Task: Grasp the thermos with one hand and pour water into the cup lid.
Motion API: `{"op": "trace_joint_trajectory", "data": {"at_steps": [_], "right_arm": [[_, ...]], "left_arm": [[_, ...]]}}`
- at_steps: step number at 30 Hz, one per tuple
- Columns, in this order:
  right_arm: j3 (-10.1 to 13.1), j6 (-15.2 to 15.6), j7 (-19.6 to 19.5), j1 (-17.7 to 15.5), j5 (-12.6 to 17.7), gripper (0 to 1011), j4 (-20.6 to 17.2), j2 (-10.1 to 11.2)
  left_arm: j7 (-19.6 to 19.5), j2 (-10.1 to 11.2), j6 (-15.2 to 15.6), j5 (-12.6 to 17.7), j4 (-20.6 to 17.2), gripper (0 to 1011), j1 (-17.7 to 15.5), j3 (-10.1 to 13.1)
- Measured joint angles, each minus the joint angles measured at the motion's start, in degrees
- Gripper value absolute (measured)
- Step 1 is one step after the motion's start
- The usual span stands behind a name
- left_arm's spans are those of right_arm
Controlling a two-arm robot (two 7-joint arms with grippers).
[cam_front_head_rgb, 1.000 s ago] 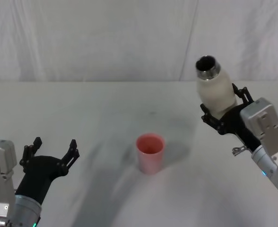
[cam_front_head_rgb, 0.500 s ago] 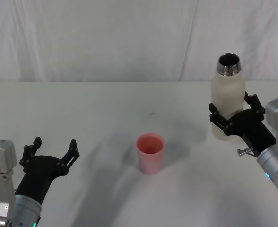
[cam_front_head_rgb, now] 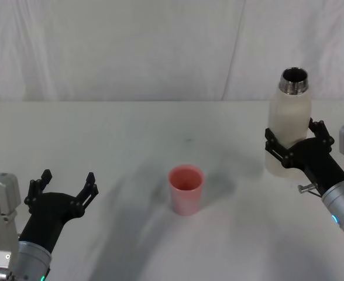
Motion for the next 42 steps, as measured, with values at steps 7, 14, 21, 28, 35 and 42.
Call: {"op": "trace_joint_trajectory", "data": {"at_steps": [7, 14, 21, 28, 35, 42], "right_arm": [[0.46, 0.23, -0.41, -0.41, 0.24, 950, -0.79, 0.18], [0.52, 0.21, -0.46, -0.66, 0.42, 950, -1.28, 0.28], [0.35, 0.21, -0.15, -0.71, 0.69, 950, -1.56, 0.49], [0.87, 0.72, 0.03, -1.16, 1.82, 950, -2.11, 0.55], [1.17, 1.0, 0.24, -1.39, 2.81, 950, -2.64, 0.59], [1.23, 1.02, 0.44, -1.5, 3.3, 950, -2.91, 0.68]], "left_arm": [[0.0, 0.0, 0.0, 0.0, 0.0, 1001, 0.0, 0.0], [0.0, 0.0, 0.0, 0.0, 0.0, 1001, 0.0, 0.0], [0.0, 0.0, 0.0, 0.0, 0.0, 1001, 0.0, 0.0], [0.0, 0.0, 0.0, 0.0, 0.0, 1001, 0.0, 0.0], [0.0, 0.0, 0.0, 0.0, 0.0, 1001, 0.0, 0.0], [0.0, 0.0, 0.0, 0.0, 0.0, 1001, 0.0, 0.0]]}}
